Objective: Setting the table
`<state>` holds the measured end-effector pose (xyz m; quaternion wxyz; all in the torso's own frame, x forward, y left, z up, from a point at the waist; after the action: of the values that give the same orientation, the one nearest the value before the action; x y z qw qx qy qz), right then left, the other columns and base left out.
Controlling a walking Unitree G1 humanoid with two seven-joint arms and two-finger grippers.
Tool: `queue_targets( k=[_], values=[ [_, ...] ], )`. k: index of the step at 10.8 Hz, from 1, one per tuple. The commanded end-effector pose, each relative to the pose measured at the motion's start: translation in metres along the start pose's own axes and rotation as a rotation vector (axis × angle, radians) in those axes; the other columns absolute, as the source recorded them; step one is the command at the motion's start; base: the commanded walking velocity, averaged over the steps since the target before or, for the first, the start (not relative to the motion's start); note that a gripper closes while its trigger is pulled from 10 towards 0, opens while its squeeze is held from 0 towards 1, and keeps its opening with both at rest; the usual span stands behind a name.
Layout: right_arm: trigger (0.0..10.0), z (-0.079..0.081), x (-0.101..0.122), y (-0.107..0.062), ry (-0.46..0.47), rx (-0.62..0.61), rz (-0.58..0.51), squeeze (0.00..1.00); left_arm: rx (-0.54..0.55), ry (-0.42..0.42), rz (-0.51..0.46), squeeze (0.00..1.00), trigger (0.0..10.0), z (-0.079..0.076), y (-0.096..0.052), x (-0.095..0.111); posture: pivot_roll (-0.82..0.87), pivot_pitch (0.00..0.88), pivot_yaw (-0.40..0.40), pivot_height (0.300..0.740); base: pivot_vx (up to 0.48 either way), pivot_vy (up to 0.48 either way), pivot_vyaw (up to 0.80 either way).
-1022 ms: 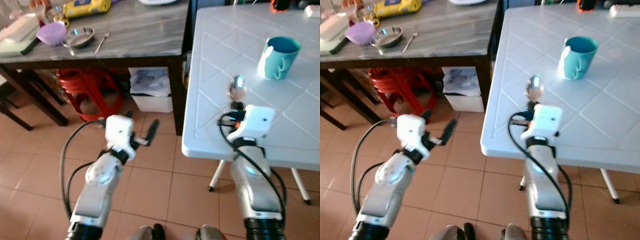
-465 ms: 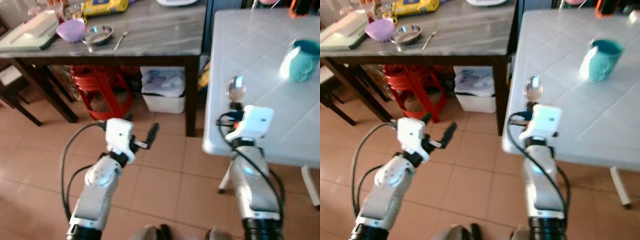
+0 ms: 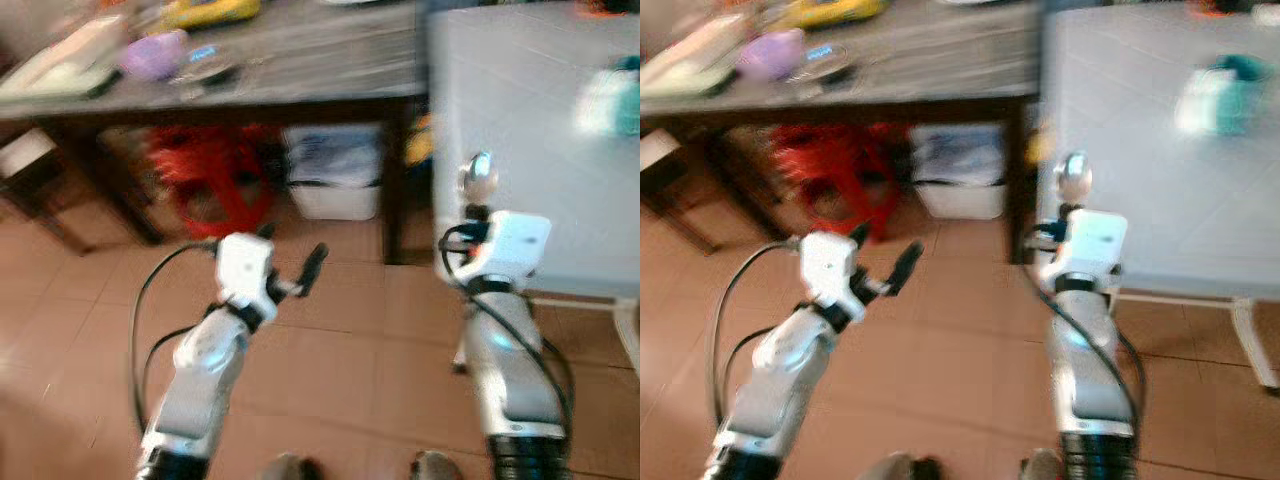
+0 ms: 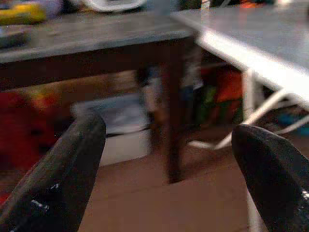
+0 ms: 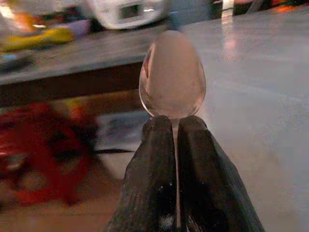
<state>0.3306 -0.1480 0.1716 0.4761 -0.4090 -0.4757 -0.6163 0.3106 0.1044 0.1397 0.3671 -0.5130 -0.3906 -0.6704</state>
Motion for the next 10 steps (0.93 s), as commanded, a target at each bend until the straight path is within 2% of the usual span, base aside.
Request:
queue_targets(
  k=[1,7,8,9,10],
  values=[
    [10.0,-0.001,0.000,0.000,-0.011,0.006,-0.004,0.00,-0.003,0.005,0.000,0.00,10.0,-0.001,0.000,0.001,-0.04,0.193,0.184,0.740,0.000,0.442,0.00],
    [10.0,0.001,-0.001,-0.001,-0.015,0.014,-0.001,0.00,-0.001,0.004,0.000,0.00,10.0,-0.003,0.000,0.000,-0.04,0.198,0.181,0.740,0.000,0.461,0.00],
    [10.0,0.000,-0.002,-0.002,-0.019,0.017,-0.002,0.00,0.029,0.015,-0.009,0.00,10.0,0.001,0.002,0.003,-0.04,0.194,0.177,0.740,0.000,0.461,0.00],
    [10.0,-0.007,-0.003,-0.007,-0.044,0.016,0.001,0.00,0.096,0.035,-0.009,0.00,10.0,0.017,0.003,0.003,-0.04,0.192,0.173,0.740,0.000,0.461,0.00],
    [10.0,-0.012,-0.004,-0.012,-0.065,0.012,0.006,0.00,0.123,0.047,-0.002,0.00,10.0,0.025,0.000,0.001,-0.05,0.189,0.165,0.740,0.000,0.465,0.00]
  ],
)
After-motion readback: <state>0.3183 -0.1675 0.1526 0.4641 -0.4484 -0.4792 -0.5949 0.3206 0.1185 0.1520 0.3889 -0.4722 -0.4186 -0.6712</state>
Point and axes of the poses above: a point about 5 cm out from each wrist's last joint towards the gripper, its own y axis pointing out of the wrist towards the gripper, its own x axis along the axis of the wrist's last joint, z = x × y, the point moved 2 cm from there along y, pointing out of the wrist towards the gripper, and after that the axes turned 9 degrees about y, right-handed, at the moved point
